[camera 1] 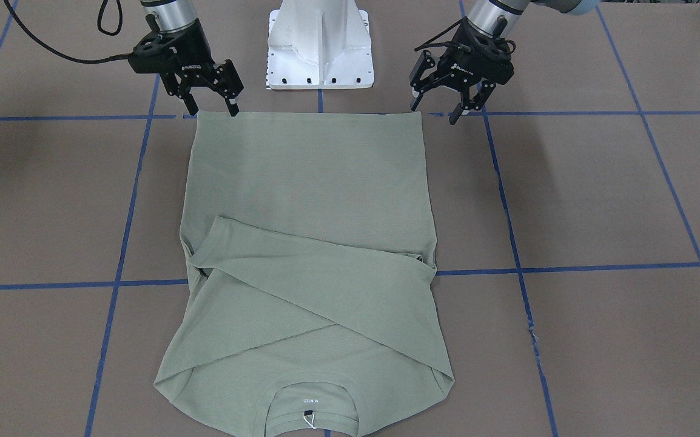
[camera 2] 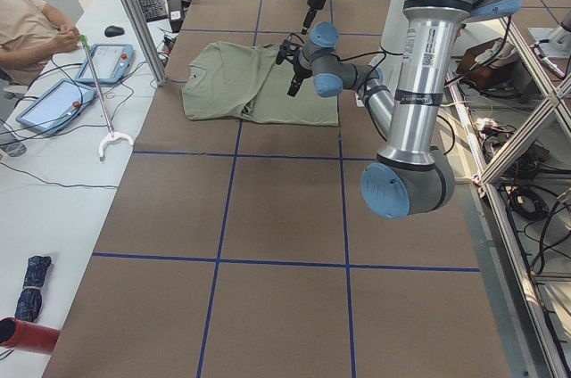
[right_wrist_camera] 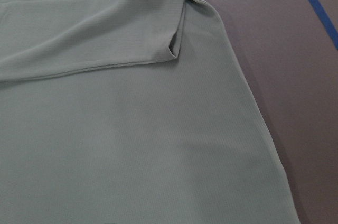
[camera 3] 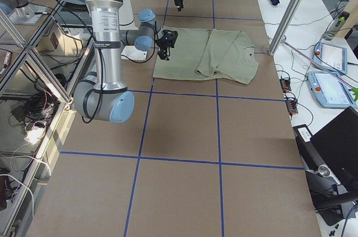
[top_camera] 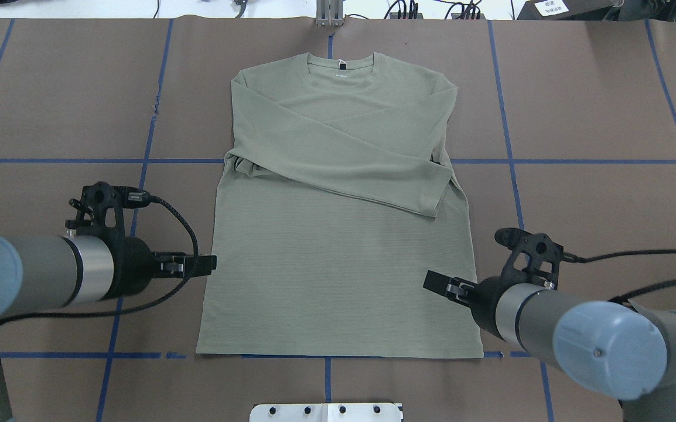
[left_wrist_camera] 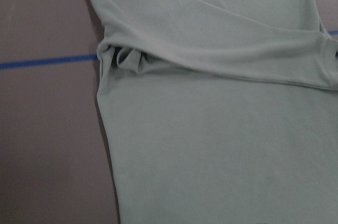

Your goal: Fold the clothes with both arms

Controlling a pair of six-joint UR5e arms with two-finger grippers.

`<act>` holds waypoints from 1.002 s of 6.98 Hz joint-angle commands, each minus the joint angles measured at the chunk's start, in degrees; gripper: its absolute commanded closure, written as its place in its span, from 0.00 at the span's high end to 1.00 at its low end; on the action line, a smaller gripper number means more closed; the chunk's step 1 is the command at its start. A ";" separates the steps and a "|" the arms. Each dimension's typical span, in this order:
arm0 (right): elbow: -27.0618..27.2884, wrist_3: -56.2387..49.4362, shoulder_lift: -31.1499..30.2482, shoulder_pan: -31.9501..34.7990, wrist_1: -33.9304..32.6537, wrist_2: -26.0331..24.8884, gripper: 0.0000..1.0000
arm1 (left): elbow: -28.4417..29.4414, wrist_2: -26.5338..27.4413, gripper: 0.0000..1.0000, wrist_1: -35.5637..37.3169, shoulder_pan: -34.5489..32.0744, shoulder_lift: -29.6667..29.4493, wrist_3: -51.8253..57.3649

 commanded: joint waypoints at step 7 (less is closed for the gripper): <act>2.15 5.56 -3.67 -4.62 0.27 -5.38 0.98 | 7.88 14.94 0.67 -0.58 16.17 2.60 -22.79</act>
